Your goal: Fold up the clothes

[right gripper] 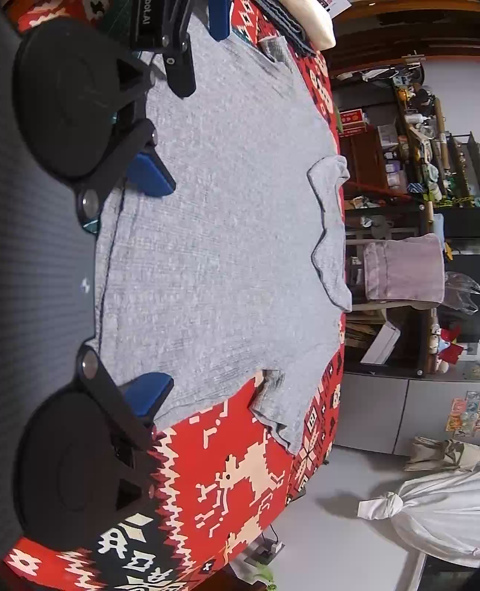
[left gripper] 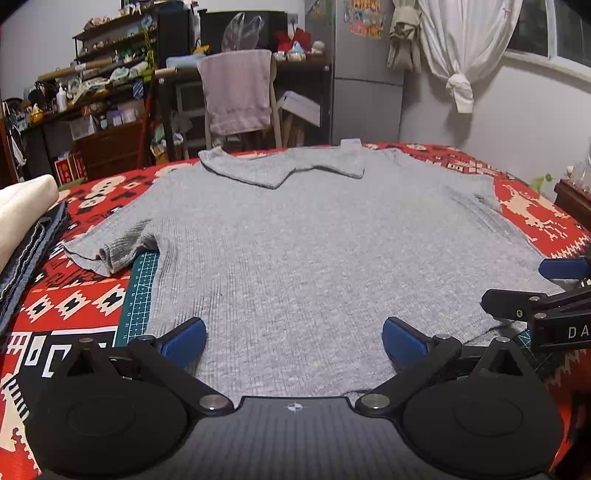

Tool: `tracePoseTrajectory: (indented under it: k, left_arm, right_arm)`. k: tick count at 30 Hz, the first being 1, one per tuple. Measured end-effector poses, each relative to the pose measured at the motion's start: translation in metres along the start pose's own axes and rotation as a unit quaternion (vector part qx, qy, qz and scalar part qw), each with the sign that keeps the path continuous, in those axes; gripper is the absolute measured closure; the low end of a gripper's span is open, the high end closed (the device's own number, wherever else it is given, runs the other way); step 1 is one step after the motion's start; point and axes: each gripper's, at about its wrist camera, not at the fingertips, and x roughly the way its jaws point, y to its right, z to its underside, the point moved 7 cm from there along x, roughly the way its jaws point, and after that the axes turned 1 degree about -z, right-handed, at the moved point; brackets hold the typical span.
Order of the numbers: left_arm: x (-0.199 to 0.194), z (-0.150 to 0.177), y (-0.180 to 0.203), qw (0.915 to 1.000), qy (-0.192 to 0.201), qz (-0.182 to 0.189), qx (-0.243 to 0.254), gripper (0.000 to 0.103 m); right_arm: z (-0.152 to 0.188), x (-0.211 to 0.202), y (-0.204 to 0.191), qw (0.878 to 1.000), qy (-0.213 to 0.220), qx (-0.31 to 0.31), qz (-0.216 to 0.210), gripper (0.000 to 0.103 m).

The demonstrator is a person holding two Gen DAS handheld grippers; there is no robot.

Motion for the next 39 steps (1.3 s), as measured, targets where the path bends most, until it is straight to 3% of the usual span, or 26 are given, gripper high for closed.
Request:
tracePoseTrajectory:
  k: [7,13,17,20,22,25,27,28,31,33,36,39]
  left_arm:
    - [0.001,0.000,-0.001,0.9999,0.008,0.007,0.004,0.000]
    - [0.000,-0.001,0.000,0.9998,0.013,0.008,0.008,0.000]
    - [-0.007,-0.008,0.002,0.9993,0.012,0.018,0.029,0.005]
    - [-0.020,-0.016,0.006,0.9967,0.024,0.042,0.065,0.006]
    - [-0.029,-0.021,0.009,0.9938,0.031,0.058,0.089,0.009]
    - [-0.043,-0.028,0.012,0.9878,0.042,0.082,0.125,0.023]
    - [-0.045,-0.024,0.019,0.9811,0.033,0.103,0.160,0.041]
    - [-0.047,-0.022,0.022,0.9770,0.028,0.114,0.178,0.045]
    - [-0.051,-0.015,0.031,0.9623,0.014,0.145,0.230,0.059]
    - [-0.049,-0.011,0.035,0.9550,0.005,0.153,0.254,0.074]
    - [-0.042,-0.008,0.037,0.9511,-0.004,0.150,0.270,0.079]
    - [-0.039,-0.007,0.040,0.9460,-0.003,0.147,0.289,0.079]
  right_arm:
    - [0.000,-0.003,0.003,1.000,0.018,0.021,-0.007,0.000]
    - [-0.002,-0.001,-0.001,1.000,0.001,0.005,0.003,0.000]
    - [-0.012,-0.007,0.002,1.000,-0.012,0.000,-0.026,0.003]
    - [-0.024,-0.025,-0.002,0.997,0.005,-0.049,-0.054,0.008]
    - [-0.027,-0.034,-0.009,0.992,0.006,-0.103,-0.070,0.015]
    - [-0.031,-0.047,-0.020,0.978,0.005,-0.185,-0.093,0.028]
    - [-0.028,-0.050,-0.029,0.967,-0.009,-0.232,-0.107,0.054]
    - [-0.026,-0.049,-0.033,0.962,-0.019,-0.247,-0.117,0.068]
    - [-0.020,-0.048,-0.047,0.950,-0.034,-0.277,-0.143,0.074]
    - [-0.016,-0.046,-0.057,0.940,-0.038,-0.303,-0.151,0.078]
    - [-0.010,-0.043,-0.068,0.926,-0.042,-0.345,-0.150,0.088]
    - [-0.004,-0.038,-0.077,0.910,-0.048,-0.388,-0.141,0.090]
